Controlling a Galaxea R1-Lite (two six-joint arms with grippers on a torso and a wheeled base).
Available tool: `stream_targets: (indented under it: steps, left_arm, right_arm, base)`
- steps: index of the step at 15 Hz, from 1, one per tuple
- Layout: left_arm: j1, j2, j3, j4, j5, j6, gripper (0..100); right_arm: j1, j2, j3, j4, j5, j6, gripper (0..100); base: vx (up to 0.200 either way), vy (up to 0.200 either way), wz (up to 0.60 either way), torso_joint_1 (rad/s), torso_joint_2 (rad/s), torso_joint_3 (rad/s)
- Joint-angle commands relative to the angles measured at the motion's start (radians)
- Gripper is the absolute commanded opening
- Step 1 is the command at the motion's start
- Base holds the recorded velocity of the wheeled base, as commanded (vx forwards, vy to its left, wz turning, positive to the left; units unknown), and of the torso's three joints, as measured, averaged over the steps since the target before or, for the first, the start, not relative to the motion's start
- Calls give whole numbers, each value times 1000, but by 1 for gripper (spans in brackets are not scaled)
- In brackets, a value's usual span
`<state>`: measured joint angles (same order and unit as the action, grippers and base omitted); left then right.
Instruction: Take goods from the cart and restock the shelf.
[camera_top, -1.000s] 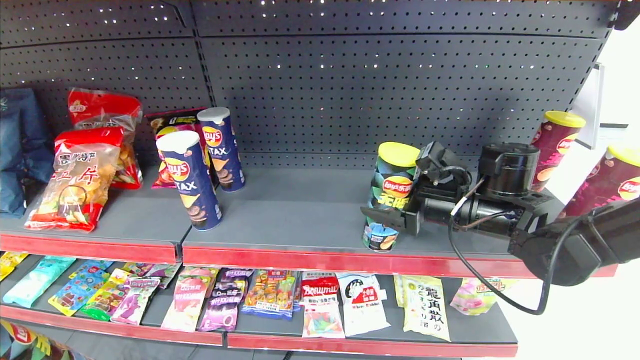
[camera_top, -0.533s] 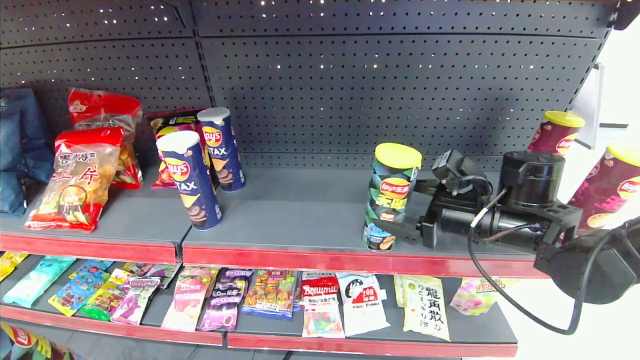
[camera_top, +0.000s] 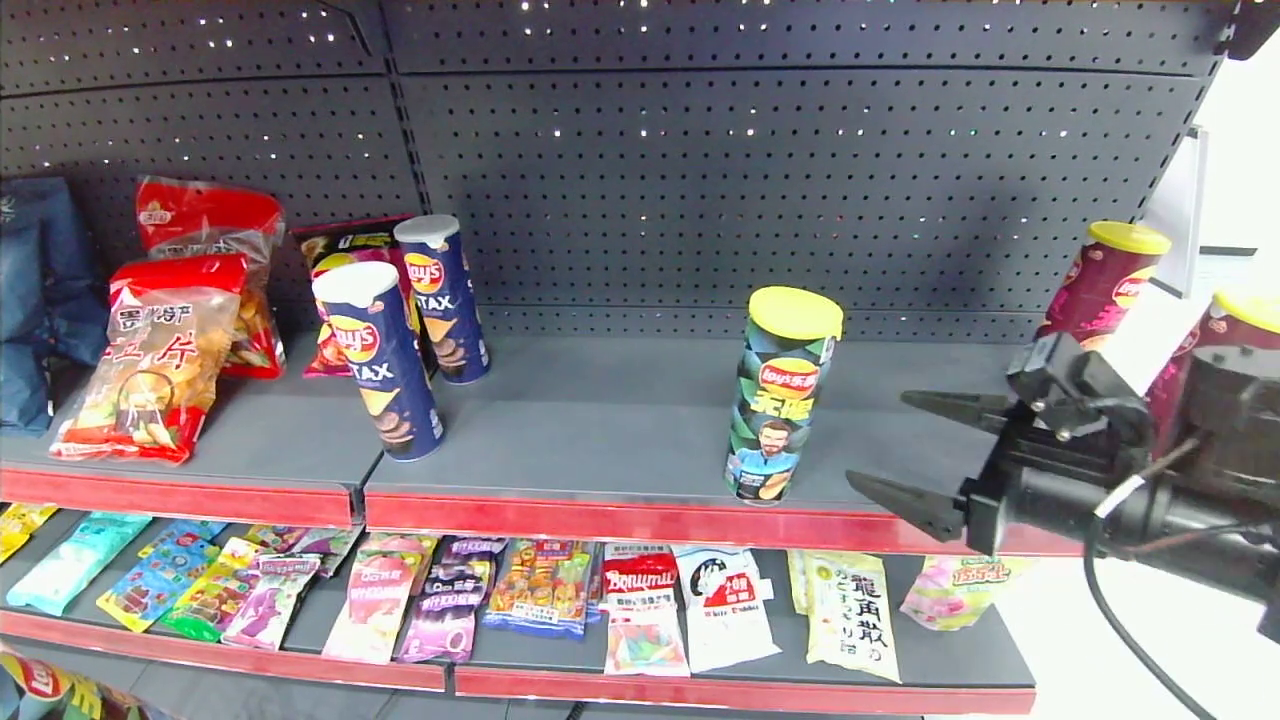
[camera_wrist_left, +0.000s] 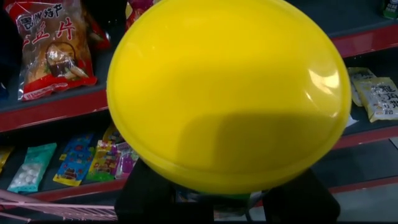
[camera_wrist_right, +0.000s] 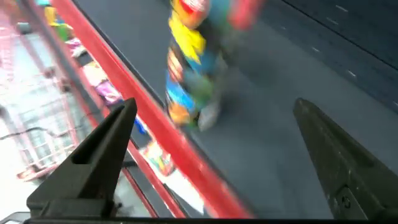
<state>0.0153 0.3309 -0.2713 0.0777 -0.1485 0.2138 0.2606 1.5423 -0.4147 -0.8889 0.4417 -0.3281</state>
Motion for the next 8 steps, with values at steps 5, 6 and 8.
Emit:
stream_targets:
  steps: [5,6,8]
  left_arm:
    - [0,51,-49,-2,-2,-1,0]
    - [0,57,-59,-2,-2,-2,0]
    - [0,88,-88,-4,-16,-5,0]
  right_arm:
    - [-205,-519,289,15,-426,149,100]
    - [-228,-535,301,15,-469,178,100]
    - [-299,-585,359,15,-551,216,100]
  base:
    - [0,0,0,0,0,0]
    - [0,0,0,0,0,0]
    - [0,0,0,0,0,0]
